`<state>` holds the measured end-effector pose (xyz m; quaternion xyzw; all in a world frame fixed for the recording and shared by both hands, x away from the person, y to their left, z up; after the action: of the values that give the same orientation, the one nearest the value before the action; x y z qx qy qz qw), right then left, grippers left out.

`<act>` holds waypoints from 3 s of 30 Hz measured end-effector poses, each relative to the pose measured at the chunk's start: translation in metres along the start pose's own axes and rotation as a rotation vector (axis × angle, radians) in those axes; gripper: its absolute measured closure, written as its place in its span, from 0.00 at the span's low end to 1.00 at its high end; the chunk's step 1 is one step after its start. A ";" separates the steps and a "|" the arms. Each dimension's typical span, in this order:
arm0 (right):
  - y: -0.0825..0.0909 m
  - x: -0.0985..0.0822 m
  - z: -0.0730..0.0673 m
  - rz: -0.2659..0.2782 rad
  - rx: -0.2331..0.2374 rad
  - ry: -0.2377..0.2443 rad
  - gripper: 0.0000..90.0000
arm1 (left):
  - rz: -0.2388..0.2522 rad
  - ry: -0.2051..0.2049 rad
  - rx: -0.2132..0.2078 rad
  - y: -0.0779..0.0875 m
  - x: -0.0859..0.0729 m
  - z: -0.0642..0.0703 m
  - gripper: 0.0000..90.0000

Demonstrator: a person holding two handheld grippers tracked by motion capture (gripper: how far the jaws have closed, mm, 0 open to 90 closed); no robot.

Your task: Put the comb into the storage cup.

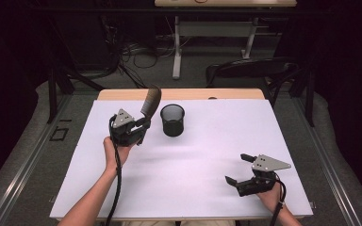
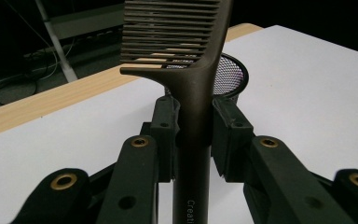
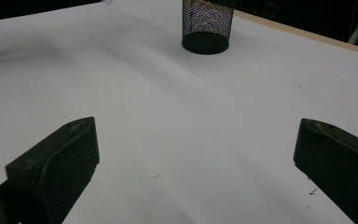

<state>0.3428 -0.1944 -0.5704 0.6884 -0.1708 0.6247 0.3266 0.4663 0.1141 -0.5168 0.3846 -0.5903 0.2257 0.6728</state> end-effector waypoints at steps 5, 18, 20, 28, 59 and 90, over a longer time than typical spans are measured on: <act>0.001 0.000 0.001 -0.002 -0.002 0.003 0.00 | 0.001 0.000 -0.001 -0.002 0.002 -0.001 0.81; 0.001 0.000 0.001 0.000 -0.004 0.003 0.00 | 0.007 -0.006 0.000 -0.006 0.008 -0.001 0.81; 0.001 0.000 0.001 0.001 -0.005 0.002 0.00 | 0.005 -0.004 0.000 -0.007 0.009 -0.002 0.81; 0.001 0.001 0.001 0.002 -0.006 0.004 0.00 | 0.013 -0.003 -0.002 -0.009 0.014 -0.001 0.81; 0.000 0.000 0.002 0.001 -0.006 0.005 0.00 | 0.043 -0.003 -0.010 -0.020 0.033 0.002 0.81; 0.000 0.000 0.003 0.001 -0.012 0.002 0.00 | 0.072 -0.017 -0.010 -0.029 0.058 0.005 0.81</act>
<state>0.3449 -0.1966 -0.5701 0.6856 -0.1745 0.6246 0.3307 0.4972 0.0837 -0.4679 0.3615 -0.6107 0.2434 0.6612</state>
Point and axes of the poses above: each handheld gripper's, and its own axes: y roughly backward along the jaws, x roughly out of its top, z roughly to its right, the point moved 10 cm from there along -y, roughly forward along the jaws, and after that the axes turned 10 degrees about z, right-handed, at the moved point
